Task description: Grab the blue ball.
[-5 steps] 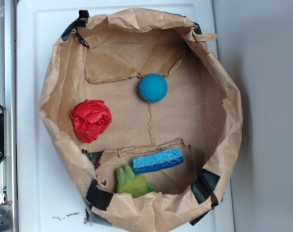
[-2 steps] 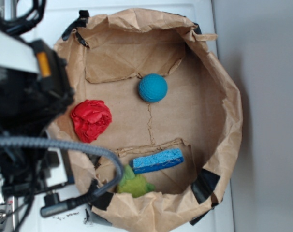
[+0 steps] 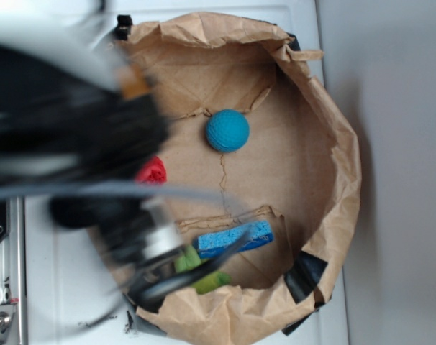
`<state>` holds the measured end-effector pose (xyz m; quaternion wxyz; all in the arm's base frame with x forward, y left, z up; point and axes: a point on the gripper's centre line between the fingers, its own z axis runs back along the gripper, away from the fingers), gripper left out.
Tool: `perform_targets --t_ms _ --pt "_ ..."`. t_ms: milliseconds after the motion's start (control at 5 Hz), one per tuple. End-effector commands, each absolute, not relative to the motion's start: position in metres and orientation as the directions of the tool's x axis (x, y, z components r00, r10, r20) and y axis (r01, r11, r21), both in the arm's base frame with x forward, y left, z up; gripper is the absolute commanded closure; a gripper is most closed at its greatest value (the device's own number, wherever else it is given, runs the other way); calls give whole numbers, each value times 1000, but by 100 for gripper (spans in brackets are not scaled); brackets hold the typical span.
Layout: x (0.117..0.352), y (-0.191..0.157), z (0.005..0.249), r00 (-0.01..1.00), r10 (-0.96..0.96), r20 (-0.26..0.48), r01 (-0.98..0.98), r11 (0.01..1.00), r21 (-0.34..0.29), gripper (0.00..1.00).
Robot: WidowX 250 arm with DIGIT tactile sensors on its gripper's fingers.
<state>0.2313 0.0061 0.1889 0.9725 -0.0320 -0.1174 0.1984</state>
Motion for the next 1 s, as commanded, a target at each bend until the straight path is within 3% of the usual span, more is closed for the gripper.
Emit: perform_targets --t_ms 0,800 --pt "281 35 152 772 570 281 -575 815 -70 0" --pt "317 77 68 728 549 412 -621 782 56 0"
